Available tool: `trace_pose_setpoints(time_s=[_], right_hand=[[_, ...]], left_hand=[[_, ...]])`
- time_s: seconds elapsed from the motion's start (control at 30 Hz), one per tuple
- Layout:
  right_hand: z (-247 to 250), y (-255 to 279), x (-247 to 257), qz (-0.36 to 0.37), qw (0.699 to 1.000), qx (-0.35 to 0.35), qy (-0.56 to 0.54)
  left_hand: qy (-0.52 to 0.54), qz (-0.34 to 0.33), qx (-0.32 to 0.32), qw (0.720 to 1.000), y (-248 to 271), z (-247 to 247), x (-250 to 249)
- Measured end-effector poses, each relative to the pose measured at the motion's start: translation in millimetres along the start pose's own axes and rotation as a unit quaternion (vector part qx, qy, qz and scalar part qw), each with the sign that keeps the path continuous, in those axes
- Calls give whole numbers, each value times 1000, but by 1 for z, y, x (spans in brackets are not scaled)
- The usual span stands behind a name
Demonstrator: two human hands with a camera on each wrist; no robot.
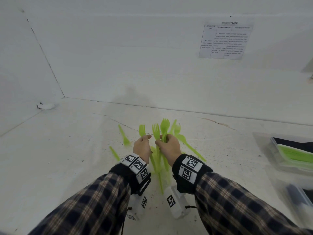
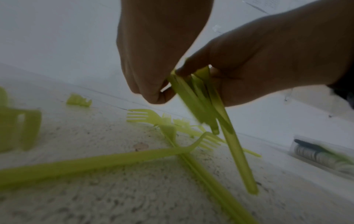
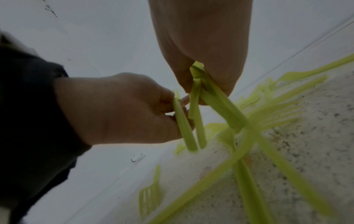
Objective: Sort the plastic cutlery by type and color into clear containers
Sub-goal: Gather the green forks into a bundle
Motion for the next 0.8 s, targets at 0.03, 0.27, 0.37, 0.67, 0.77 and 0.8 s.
trace_pose_setpoints(time_s=[0.03, 0.27, 0.37, 0.67, 0.77, 0.8], right_hand=[[2, -1, -1, -1, 1000, -4, 4], [-2, 2, -1, -22, 998, 40, -50], [-5, 0, -2, -26, 997, 51, -57], [4, 6, 1, 2, 1000, -12, 18], [0, 4, 3, -6, 1000, -6, 19], [-3, 6, 5, -6, 1000, 15, 16]], left_hand=[[6, -5, 2, 1000, -1, 1, 1], [79, -1, 47, 996, 0, 1, 13], [87, 19, 67, 994, 1, 0, 15], [87, 47, 51, 994, 4, -4, 16], [111, 39, 34, 992, 2, -2, 16], [108, 30, 37, 993, 1, -2, 15]])
Point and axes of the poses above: each hand's wrist, its own y-axis away from the middle knuckle, its own z-axis out of the back of the hand, x = y × z, the point moved 4 cm from there along -y, towards the middle knuckle, and after that the axes turned 1 degree about -z, right-handed, at the moved point
